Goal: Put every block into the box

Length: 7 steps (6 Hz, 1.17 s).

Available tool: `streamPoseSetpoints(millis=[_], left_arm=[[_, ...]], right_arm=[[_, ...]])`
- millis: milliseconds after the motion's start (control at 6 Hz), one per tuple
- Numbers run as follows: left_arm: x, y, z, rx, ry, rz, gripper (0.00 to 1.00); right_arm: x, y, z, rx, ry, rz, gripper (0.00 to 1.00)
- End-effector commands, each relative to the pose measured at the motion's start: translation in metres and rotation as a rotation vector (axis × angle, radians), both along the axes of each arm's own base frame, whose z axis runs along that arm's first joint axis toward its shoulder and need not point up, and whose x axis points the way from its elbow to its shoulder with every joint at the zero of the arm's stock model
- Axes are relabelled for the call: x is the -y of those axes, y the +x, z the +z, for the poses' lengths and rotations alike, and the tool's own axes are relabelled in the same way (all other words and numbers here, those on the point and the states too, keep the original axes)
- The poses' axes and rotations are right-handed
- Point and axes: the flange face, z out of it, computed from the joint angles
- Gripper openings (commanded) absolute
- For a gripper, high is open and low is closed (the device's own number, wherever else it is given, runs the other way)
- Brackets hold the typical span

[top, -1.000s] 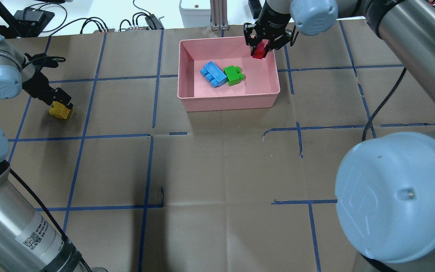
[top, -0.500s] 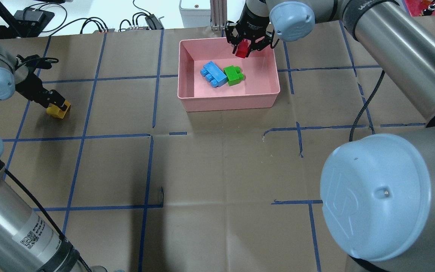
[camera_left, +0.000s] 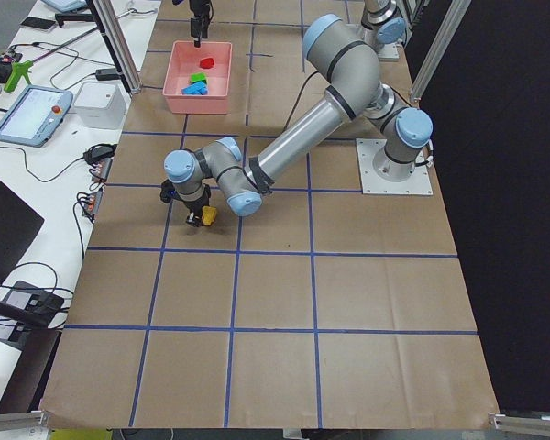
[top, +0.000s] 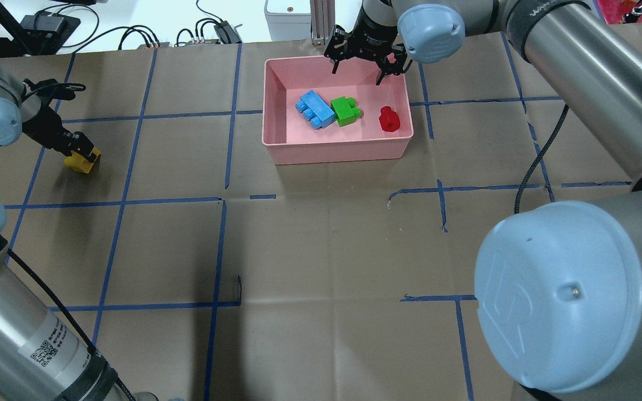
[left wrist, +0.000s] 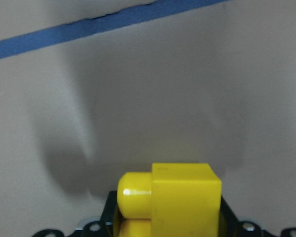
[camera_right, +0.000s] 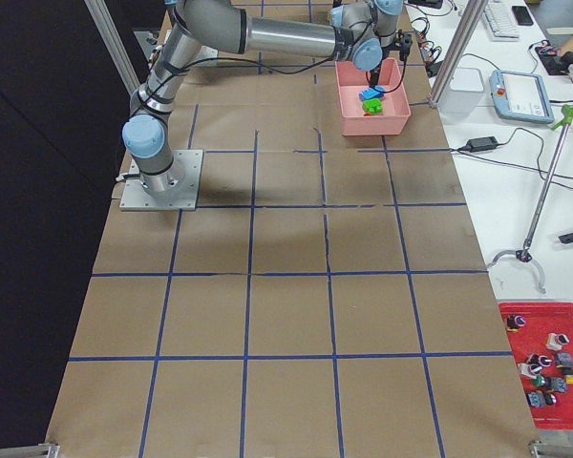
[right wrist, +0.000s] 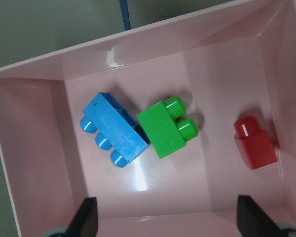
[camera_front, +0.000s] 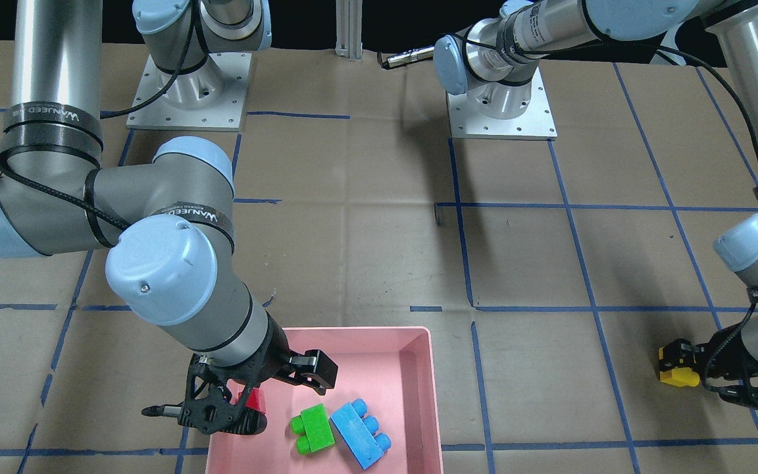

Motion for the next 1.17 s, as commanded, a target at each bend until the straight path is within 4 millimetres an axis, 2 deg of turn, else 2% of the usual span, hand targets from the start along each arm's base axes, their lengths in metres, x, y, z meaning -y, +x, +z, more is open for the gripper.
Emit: streamPoseSetpoints(millis=[0,167,333,500,667,833,1000], left_arm=[[0.008,-0.001,0.032,0.024,-0.035,-0.003,0.16],[0.021,-0.012,0.099,0.045,-0.034,-0.011,0.13],[0.046,-0.047,0.172,0.083,0.001,-0.002,0.13],[0.059,-0.077,0.221,0.070,0.034,0.081,0.13],[0.073,-0.133,0.239,0.061,0.048,0.163,0.13],[0.082,-0.212,0.241,0.022,0.046,0.301,0.13],[0.083,-0.280,0.241,-0.057,0.066,0.436,0.13]], right_arm=[[-0.001,-0.002,0.000,-0.011,0.001,0.001,1.00],[-0.005,-0.010,0.015,-0.015,-0.012,0.010,1.00],[-0.012,-0.035,0.063,-0.030,-0.108,0.123,1.00],[-0.029,-0.071,0.111,-0.084,-0.175,0.140,1.00],[-0.075,-0.083,0.131,-0.098,-0.124,0.131,1.00],[-0.129,-0.100,0.122,-0.116,-0.086,0.116,1.00],[-0.178,-0.117,0.112,-0.134,-0.067,0.203,1.00]])
